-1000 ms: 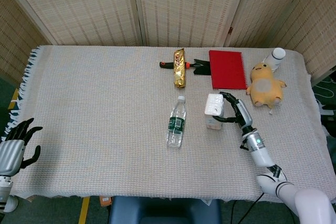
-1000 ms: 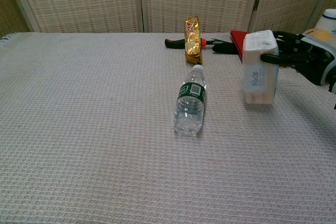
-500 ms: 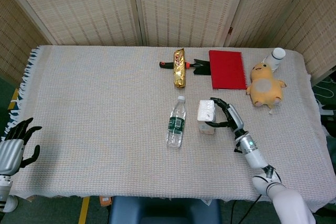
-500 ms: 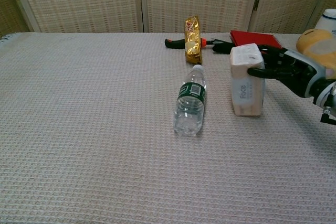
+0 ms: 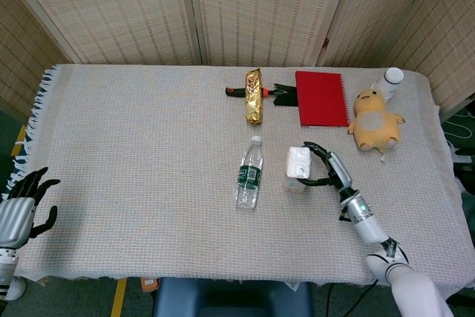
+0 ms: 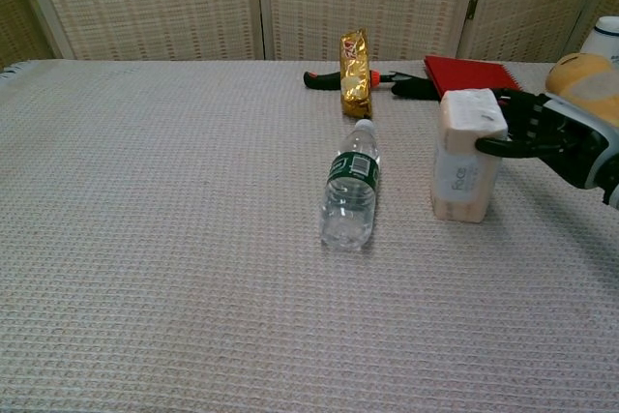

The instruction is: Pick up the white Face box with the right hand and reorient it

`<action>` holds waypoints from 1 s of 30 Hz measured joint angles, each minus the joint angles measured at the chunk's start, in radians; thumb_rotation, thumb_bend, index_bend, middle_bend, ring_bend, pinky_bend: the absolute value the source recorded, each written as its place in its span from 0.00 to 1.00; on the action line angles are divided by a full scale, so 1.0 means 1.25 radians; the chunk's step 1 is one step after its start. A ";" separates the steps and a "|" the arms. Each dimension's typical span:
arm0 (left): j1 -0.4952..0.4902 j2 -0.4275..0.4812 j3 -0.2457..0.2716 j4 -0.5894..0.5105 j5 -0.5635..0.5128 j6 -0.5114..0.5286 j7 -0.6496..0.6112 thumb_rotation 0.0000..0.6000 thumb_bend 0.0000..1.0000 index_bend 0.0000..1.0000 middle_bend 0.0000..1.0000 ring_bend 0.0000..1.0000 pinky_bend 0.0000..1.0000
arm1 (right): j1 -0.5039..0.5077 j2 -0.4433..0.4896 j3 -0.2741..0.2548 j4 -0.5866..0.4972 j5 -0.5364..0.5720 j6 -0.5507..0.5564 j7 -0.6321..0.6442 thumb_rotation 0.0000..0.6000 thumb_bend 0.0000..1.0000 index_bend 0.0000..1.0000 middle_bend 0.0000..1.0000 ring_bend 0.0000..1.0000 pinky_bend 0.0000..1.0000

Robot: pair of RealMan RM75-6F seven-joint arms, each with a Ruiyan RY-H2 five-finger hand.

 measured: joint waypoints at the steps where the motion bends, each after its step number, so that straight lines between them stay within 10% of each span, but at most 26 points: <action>1: 0.000 0.000 0.000 -0.001 0.000 0.000 0.002 1.00 0.50 0.21 0.00 0.00 0.10 | -0.003 0.006 -0.001 -0.004 0.001 -0.002 -0.007 1.00 0.23 0.44 0.42 0.29 0.00; 22: -0.002 -0.004 0.002 -0.001 -0.003 -0.007 0.016 1.00 0.50 0.21 0.00 0.00 0.10 | 0.024 0.099 -0.055 -0.108 -0.034 -0.055 -0.057 1.00 0.22 0.06 0.23 0.10 0.00; 30: -0.001 -0.004 0.000 -0.001 -0.003 -0.002 0.012 1.00 0.50 0.21 0.00 0.00 0.10 | 0.037 0.130 -0.068 -0.143 -0.043 -0.066 -0.086 1.00 0.06 0.00 0.04 0.00 0.00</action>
